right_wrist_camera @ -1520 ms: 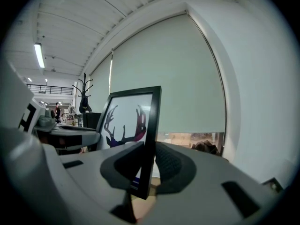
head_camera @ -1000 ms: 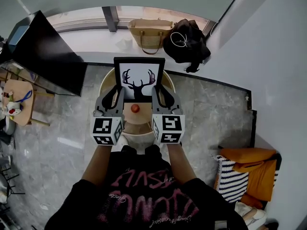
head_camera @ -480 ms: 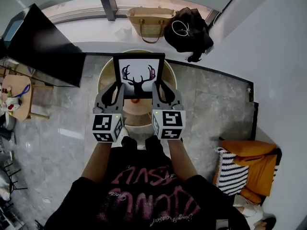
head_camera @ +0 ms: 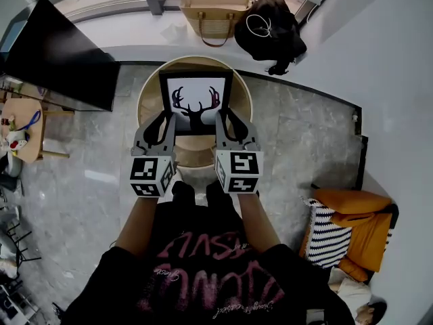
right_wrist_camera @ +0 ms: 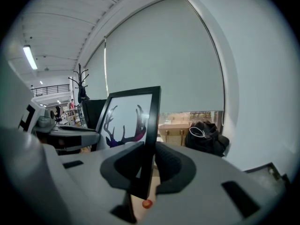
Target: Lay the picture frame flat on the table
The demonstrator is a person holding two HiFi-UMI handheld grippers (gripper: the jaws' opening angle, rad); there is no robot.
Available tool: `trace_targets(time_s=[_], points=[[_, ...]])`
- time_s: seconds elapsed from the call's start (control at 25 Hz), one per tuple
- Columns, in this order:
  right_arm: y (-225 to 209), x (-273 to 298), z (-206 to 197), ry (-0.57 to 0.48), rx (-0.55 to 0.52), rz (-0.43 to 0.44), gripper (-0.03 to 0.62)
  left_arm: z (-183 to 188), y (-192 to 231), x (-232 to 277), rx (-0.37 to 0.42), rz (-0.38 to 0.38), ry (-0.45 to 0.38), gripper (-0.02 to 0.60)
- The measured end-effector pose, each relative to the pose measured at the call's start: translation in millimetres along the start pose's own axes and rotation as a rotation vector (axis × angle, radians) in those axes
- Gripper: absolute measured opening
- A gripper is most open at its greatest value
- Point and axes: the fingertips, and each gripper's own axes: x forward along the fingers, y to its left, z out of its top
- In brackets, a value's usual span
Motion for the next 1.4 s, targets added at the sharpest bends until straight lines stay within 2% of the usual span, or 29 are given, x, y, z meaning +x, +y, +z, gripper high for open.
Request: trace_targets(time_s=[0.8, 1.4], points=[[-2, 24, -62, 0.12, 0.031, 0.008, 0.081, -63, 7, 17, -0.065, 0.007, 0.11, 0.074], [3, 22, -126, 0.212, 0.055, 0.014, 0.081, -127, 3, 9, -0.103, 0.01, 0.187, 0.074]])
